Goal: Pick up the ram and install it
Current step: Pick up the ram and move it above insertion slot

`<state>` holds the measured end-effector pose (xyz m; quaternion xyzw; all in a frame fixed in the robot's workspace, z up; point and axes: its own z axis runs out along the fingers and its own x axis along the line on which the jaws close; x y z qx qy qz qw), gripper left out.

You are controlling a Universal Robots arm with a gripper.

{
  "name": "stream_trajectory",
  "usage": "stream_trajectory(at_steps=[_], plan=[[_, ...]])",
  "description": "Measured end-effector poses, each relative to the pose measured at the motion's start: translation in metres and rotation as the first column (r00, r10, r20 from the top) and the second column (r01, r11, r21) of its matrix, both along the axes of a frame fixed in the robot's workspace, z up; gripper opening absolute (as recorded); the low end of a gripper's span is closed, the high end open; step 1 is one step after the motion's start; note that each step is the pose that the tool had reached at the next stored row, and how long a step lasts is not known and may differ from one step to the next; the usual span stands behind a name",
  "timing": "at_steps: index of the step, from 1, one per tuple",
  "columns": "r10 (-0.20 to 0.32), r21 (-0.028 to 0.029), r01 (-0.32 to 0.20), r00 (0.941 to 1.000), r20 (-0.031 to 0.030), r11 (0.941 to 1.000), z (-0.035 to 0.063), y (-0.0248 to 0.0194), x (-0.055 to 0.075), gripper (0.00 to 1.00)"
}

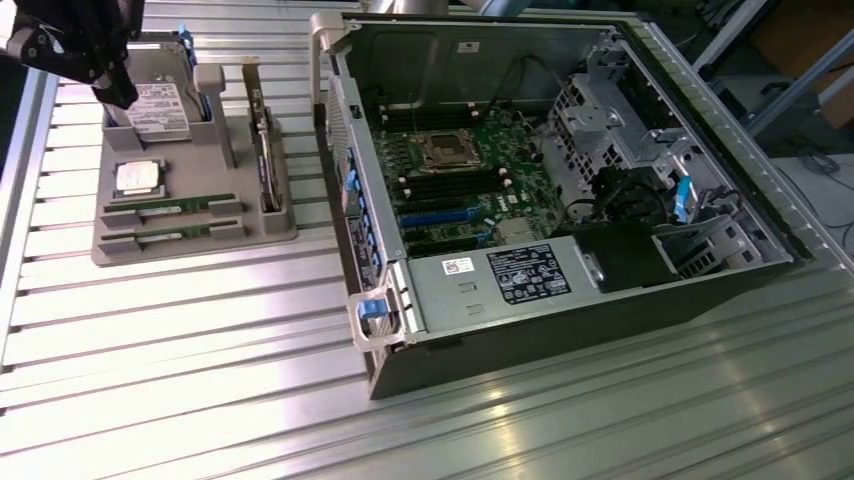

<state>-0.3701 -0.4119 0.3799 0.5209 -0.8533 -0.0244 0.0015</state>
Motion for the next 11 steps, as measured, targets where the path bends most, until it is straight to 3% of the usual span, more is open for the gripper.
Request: stream_trajectory(at_steps=[3, 7, 9, 10, 11], plan=[[0.117, 0.0, -0.117, 0.9931, -0.0001, 0.9931, -0.0022, 0.0, 0.0, 0.12], [0.207, 0.0, -0.207, 0.9784, -0.0001, 0.9784, -0.004, 0.0, 0.0, 0.12], [0.299, 0.0, -0.299, 0.9543, -0.0001, 0.9543, -0.0059, 0.0, 0.0, 0.12], [0.346, 0.0, -0.346, 0.9381, 0.0, 0.9381, -0.0068, 0.0, 0.0, 0.12], [0.4, 0.0, -0.4, 0.9163, 0.0, 0.9163, -0.0079, 0.0, 0.0, 0.12]])
